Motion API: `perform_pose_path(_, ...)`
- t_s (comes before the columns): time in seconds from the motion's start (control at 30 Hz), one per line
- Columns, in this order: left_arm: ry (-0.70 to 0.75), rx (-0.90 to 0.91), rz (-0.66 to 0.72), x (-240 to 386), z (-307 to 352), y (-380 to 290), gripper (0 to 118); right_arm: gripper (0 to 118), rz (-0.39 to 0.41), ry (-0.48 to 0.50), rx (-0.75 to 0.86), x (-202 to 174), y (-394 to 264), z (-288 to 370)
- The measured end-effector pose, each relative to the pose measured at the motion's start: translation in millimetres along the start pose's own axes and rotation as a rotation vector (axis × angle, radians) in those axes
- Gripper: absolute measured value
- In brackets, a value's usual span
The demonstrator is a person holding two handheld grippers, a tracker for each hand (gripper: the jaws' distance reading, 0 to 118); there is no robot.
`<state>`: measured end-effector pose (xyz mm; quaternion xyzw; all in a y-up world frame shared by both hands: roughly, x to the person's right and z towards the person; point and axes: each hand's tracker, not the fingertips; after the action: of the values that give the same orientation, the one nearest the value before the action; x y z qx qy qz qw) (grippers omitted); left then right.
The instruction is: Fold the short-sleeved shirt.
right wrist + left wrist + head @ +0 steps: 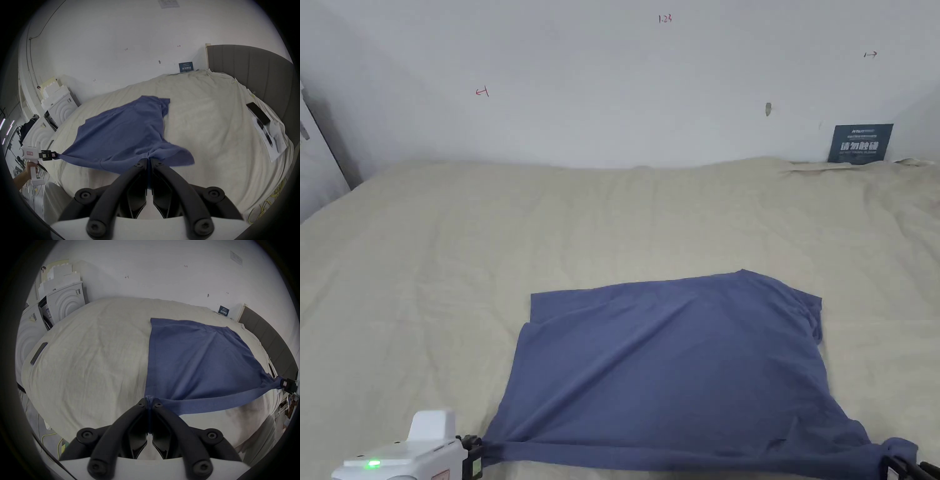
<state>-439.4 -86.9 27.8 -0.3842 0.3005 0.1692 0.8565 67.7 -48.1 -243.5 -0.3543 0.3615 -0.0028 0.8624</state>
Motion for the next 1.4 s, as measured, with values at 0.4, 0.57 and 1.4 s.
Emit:
perform_pose_path(0.4, 0.017, -0.063, -0.033, 9, 10, -34, 1, 2, -0.044, -0.029, -0.091, 20, -36, 8)
perform_pose_path(0.57, 0.058, -0.126, -0.071, 13, -18, -51, 1, 2, -0.113, -0.109, -0.188, 33, -53, -26)
perform_pose_path(1.4, 0.067, 0.244, -0.087, 39, 72, 23, 110, 96, 0.027, -0.156, 0.134, -34, 49, 23)
